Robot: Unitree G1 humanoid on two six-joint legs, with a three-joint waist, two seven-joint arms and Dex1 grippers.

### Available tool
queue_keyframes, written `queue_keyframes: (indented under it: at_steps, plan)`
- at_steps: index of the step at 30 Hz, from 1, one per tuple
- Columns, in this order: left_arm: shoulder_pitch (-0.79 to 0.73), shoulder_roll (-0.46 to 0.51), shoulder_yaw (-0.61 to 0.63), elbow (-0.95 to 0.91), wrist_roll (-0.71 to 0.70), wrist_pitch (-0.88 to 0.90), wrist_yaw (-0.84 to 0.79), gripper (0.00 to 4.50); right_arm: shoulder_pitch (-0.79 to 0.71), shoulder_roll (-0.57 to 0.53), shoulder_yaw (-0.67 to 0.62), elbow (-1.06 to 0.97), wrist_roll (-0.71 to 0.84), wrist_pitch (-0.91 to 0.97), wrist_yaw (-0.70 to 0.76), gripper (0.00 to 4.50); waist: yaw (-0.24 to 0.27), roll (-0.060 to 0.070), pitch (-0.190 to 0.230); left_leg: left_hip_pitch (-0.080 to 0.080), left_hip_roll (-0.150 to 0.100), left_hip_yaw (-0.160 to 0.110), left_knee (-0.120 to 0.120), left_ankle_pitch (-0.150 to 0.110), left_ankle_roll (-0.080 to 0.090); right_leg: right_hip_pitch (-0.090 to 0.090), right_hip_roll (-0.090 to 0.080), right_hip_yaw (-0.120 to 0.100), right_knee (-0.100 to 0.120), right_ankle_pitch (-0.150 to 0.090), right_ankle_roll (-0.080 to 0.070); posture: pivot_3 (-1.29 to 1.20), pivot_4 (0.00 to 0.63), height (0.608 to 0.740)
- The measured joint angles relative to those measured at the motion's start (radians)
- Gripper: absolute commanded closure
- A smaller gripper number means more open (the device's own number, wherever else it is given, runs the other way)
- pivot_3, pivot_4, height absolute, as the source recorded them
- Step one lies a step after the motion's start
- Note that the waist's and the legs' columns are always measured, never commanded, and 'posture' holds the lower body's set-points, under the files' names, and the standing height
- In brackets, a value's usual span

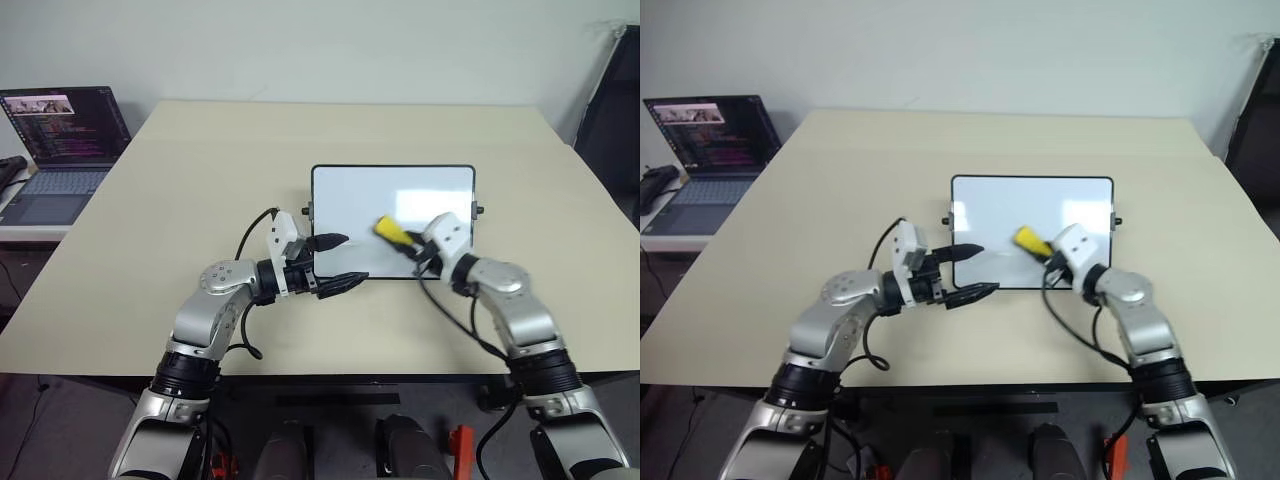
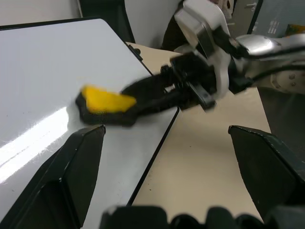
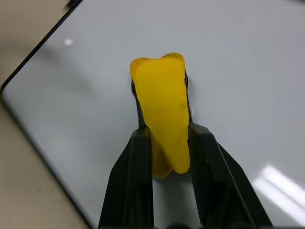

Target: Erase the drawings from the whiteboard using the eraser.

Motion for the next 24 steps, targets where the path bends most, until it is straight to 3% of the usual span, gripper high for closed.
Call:
queue_keyframes:
  at_steps: [3,7,13,24]
  plan:
    - [-0.006,-0.003,-0.001,0.007,0.000,0.000,-0.003,0.00,-0.002,-0.029,-0.150,-0.093,0.126,0.040,-0.015,3.82,0.003,0.000,0.000,-0.004,0.000,0.000,-0.001,0.000,0.000,-0.004,0.000,0.000,0.001,0.002,-0.004,0.00,0.150,0.740]
    - [-0.019,-0.007,-0.002,0.038,0.001,-0.005,-0.020,0.00,0.067,-0.131,-0.238,-0.127,0.143,0.046,-0.018,3.82,0.004,0.000,0.000,-0.004,0.000,0.001,-0.002,-0.003,-0.002,-0.004,0.000,0.000,-0.001,0.000,-0.003,0.00,0.150,0.740]
    - [-0.045,-0.024,-0.029,0.068,0.010,-0.020,-0.045,0.00,0.172,-0.131,-0.197,-0.059,0.085,-0.005,-0.030,3.82,-0.004,0.001,0.001,-0.003,0.000,0.003,-0.002,-0.003,-0.001,-0.005,0.000,0.002,0.000,-0.001,-0.003,0.00,0.150,0.740]
    - [-0.039,-0.020,-0.031,0.067,0.011,-0.017,-0.057,0.00,0.195,-0.096,-0.089,0.033,0.009,-0.144,-0.038,3.82,-0.001,0.001,0.001,-0.002,0.000,0.003,-0.001,-0.003,-0.001,-0.004,0.000,0.002,0.001,-0.003,-0.001,0.00,0.150,0.740]
